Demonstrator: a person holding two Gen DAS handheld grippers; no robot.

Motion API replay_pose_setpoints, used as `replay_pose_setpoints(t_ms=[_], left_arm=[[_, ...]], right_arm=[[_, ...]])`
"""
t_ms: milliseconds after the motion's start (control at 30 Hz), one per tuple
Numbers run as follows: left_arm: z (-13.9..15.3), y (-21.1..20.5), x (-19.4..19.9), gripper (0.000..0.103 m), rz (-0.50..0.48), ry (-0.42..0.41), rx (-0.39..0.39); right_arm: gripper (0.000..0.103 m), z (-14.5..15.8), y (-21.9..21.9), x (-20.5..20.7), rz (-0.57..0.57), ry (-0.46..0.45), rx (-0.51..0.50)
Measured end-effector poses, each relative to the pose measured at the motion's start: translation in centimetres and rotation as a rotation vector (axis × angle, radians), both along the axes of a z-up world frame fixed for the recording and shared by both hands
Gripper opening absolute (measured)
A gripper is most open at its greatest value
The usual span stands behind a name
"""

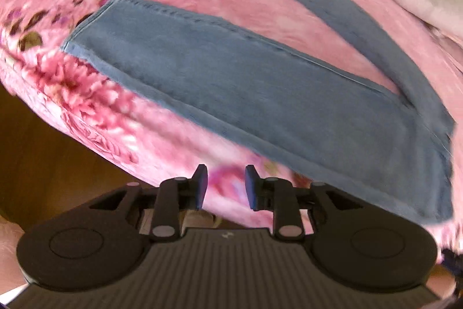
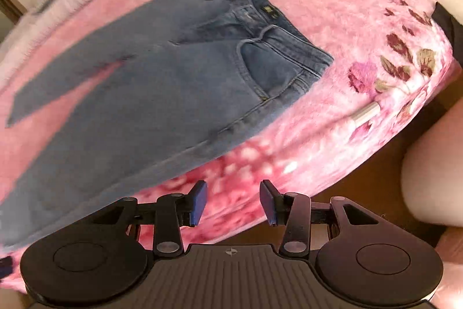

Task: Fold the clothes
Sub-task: 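Open both grippers and raise them above the flat jeans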

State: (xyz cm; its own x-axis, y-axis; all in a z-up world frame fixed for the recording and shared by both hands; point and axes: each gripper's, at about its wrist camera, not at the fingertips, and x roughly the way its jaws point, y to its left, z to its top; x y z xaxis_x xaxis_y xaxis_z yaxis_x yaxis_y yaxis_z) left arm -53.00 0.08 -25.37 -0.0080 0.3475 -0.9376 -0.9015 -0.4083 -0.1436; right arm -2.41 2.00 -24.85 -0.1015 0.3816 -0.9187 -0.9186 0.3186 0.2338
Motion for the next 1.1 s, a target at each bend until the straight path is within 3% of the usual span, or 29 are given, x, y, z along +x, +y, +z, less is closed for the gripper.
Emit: replay_pose_setpoints(t_ms=[200, 333, 433, 700, 1100], left_arm=[[6.8, -3.1, 5.1, 0.032, -0.093, 0.118, 0.069], [9.9, -4.5, 7.8, 0.036, -0.135, 0.231, 0.081], [11.5, -5.3, 9.1, 0.04, -0.152, 0.263, 0.084], [14.2, -6.7, 9.9, 0.04, -0.119, 0.212, 0.119], [15.2, -6.8, 9.6, 0.04, -0.162, 0.221, 0.134]], right_arm=[[0.045, 5.5, -1.7, -1.3, 0.1, -0.021, 0.079], [0.045, 7.1, -2.6, -2.5, 0.183, -0.033, 0.11], [0.045, 7.5, -3.1, -3.1, 0.221, -0.033, 0.104], [0.045, 9.0, -4.4, -2.5, 0.238, -0.12, 0.079], [0.045, 9.8, -5.0, -1.7, 0.19, -0.126, 0.033]])
